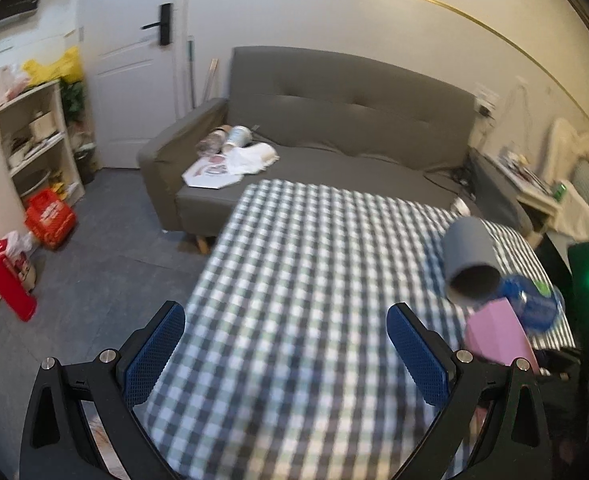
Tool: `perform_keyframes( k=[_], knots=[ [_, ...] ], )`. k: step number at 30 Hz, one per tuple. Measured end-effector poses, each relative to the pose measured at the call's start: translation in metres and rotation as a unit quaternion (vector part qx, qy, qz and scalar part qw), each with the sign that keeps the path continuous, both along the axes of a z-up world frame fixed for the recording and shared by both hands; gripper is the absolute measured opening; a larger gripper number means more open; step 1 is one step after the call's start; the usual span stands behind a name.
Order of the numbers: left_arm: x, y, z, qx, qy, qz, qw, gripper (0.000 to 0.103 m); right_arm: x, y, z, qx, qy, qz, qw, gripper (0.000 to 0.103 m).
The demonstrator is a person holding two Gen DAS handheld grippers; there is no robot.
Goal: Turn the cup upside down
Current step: 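Bring the pink cup to the left tool while the left tool closes on it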
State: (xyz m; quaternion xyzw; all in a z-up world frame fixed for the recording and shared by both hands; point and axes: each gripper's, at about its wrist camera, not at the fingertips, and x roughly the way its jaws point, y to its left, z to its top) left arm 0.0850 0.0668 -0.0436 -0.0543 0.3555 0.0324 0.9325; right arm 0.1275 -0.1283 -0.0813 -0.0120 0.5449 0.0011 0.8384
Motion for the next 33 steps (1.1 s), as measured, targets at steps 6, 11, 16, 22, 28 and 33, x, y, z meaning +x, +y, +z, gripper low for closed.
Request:
perform_keyframes(
  k=[6,11,16,22,28,33],
  knots=[
    [-0.012,-0.018,-0.006,0.001,0.017,-0.028,0.9995,0.103,-0.017,-0.01,-0.011,0.005,0.001,-0.01,1.0,0.06],
    [-0.017,-0.028,-0.007,0.012,0.02,-0.015,0.9996,0.103,-0.014,-0.018,-0.015,0.018,0.001,0.003,1.0,0.06],
    [-0.021,-0.034,-0.01,0.026,0.034,-0.009,0.9991,0.103,-0.021,-0.035,0.005,0.05,-0.03,0.005,0.998,0.08],
    [-0.029,-0.047,-0.009,0.016,0.061,-0.007,0.998,0.103,-0.039,-0.068,0.041,0.077,-0.077,0.019,0.994,0.082],
    [-0.039,-0.087,0.007,0.034,0.059,-0.031,0.9972,0.103,-0.07,-0.113,0.065,0.04,-0.131,0.043,0.99,0.082],
    [-0.028,-0.114,0.012,0.009,0.099,-0.051,0.9938,0.103,-0.083,-0.151,0.072,0.027,-0.147,0.031,0.988,0.084]
  ],
)
